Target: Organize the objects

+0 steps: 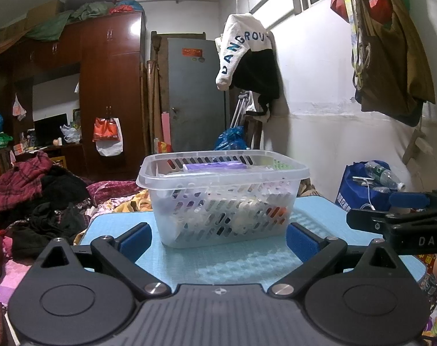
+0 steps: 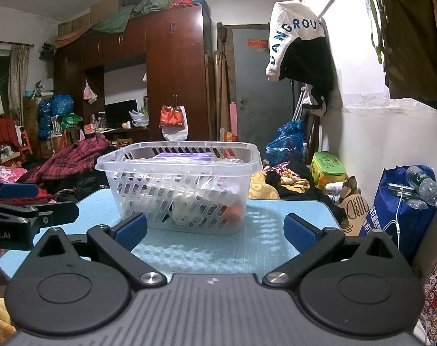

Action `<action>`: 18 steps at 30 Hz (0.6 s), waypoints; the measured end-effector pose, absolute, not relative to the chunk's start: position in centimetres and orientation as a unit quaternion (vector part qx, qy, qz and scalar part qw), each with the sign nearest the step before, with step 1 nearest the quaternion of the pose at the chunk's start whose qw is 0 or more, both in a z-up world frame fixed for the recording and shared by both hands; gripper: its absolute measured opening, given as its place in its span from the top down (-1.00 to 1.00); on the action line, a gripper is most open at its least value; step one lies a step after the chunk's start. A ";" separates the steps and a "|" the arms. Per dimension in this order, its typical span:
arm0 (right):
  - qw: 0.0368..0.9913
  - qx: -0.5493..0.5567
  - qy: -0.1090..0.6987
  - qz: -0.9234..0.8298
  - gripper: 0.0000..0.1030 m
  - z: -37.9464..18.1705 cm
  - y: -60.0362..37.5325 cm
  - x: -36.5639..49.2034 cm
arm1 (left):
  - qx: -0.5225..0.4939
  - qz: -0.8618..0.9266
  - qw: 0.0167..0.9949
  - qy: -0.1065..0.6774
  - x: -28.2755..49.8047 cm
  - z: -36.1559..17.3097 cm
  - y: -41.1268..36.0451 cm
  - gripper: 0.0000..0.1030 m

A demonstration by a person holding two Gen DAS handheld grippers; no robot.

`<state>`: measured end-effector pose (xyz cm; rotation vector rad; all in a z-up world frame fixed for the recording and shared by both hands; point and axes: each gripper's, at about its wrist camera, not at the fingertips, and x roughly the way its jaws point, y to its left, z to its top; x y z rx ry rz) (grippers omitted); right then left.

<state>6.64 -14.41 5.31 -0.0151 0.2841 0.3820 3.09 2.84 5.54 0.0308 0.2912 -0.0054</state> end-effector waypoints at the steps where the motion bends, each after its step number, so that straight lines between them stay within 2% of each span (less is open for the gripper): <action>1: 0.972 -0.008 0.141 0.189 -1.00 5.3 -14.4 6.6 | 0.015 -0.003 0.989 0.145 3.1 5.5 2.8 -0.95; 18: 0.972 -0.008 0.143 0.188 -1.00 5.4 -14.4 6.7 | 0.014 -0.010 0.990 0.143 3.7 5.2 2.7 -0.95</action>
